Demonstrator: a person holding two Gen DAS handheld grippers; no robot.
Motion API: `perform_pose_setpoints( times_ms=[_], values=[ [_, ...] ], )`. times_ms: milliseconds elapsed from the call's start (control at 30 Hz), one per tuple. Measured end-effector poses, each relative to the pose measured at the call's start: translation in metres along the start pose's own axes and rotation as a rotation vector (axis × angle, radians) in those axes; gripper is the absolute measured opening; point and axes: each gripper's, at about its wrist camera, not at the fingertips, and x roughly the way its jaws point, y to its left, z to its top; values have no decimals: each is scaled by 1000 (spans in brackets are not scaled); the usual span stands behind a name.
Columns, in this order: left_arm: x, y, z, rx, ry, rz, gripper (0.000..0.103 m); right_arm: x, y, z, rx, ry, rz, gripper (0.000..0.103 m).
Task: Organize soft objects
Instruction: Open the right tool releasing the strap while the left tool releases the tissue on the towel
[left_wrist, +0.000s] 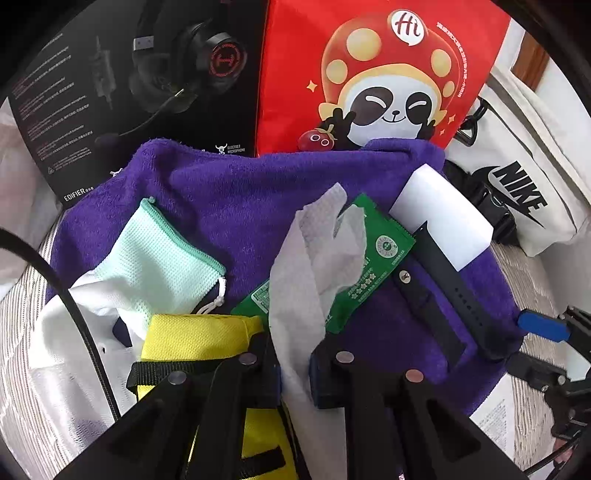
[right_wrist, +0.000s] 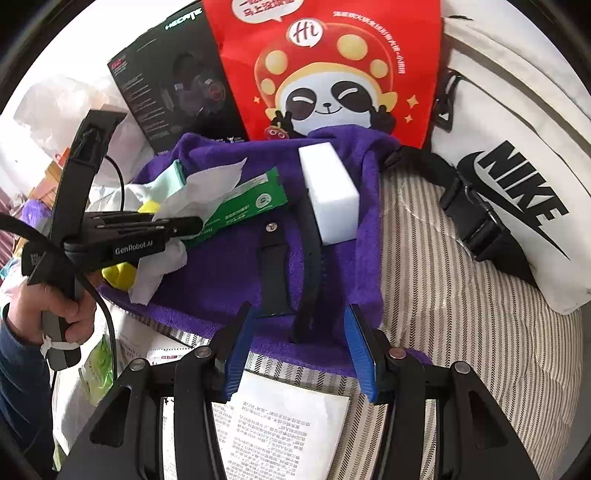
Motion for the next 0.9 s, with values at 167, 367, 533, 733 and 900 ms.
perform_pose_setpoints(
  times_ms=[167, 367, 533, 733, 900],
  values=[
    [-1, -2, 0, -2, 9, -8, 27, 2, 4, -3, -9, 4, 12, 49],
    [-10, -13, -5, 19, 16, -21, 45, -1, 4, -8, -10, 2, 11, 50],
    [-21, -18, -8, 13, 10, -27, 53, -8, 4, -14, -6, -11, 11, 52],
    [-38, -24, -11, 41, 1, -2, 61, -19, 10, -20, -10, -25, 9, 52],
    [-62, -26, -20, 72, -23, 21, 63, -30, 17, -28, -6, -41, 15, 53]
  ],
)
